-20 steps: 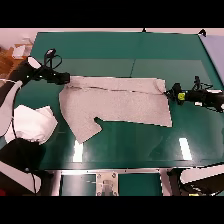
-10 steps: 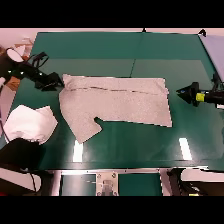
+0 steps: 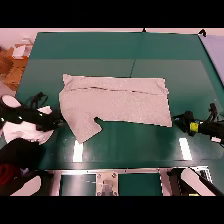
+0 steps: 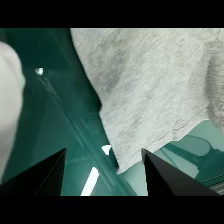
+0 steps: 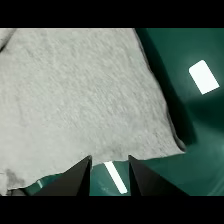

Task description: Fold the shirts.

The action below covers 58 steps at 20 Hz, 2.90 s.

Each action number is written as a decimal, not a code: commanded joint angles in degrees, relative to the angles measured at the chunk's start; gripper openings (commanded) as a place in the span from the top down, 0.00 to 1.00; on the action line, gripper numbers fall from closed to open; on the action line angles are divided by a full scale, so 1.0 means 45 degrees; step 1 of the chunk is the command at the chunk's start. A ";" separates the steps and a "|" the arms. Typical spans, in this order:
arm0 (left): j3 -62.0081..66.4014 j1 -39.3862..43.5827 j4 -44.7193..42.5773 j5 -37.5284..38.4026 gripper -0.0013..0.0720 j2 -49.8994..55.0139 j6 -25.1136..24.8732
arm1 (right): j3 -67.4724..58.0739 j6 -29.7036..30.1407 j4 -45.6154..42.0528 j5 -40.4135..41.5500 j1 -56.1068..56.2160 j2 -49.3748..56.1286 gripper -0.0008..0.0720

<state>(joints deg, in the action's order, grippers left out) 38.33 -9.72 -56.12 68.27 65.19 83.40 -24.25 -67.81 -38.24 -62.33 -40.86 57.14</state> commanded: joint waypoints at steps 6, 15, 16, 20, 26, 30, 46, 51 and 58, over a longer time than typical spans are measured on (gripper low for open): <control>-0.2803 0.2574 0.4119 -0.5785 0.23 0.0709 -0.1088 | 0.2293 -0.0068 0.0325 0.2433 0.0049 0.0058 0.50; -0.0899 0.2594 0.4668 -0.5503 0.95 0.1083 -0.2215 | 0.2268 0.0651 0.5003 0.5605 0.3288 0.0777 0.97; -0.0641 0.2594 0.4532 -0.5095 0.95 0.1083 -0.2210 | 0.2254 0.1044 0.5008 0.5455 0.3254 0.0777 0.97; -0.0053 0.2594 0.2453 -0.3016 0.96 0.0316 -0.1209 | 0.1851 0.1355 0.3351 0.3483 0.1914 0.0379 0.97; 0.0073 0.2599 0.0087 -0.0787 0.96 -0.3356 0.1078 | 0.0432 -0.1579 -0.0991 0.0675 -0.1117 -0.2769 0.97; 0.0175 0.2599 0.0665 -0.0593 0.96 -0.3473 0.1025 | -0.0962 -0.2195 -0.0923 0.0097 -0.1073 -0.3410 0.97; 1.0642 0.2599 0.0821 -0.2477 0.95 0.7407 -0.0665 | -0.8670 -0.2239 0.1078 0.4231 0.4775 0.7635 0.97; 1.1905 0.2123 0.0845 -0.2924 0.00 0.8024 -0.0607 | -1.1050 -0.2118 0.0617 0.2841 0.3701 0.8966 0.39; 1.3425 0.1137 0.0855 -0.1069 0.00 0.8029 0.0136 | -1.2633 -0.1137 -0.2302 -0.1341 0.1685 0.9656 0.24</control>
<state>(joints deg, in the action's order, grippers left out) 97.14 -3.84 -52.49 60.62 101.14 83.15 -79.42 -75.79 -45.17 -60.97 -31.18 98.45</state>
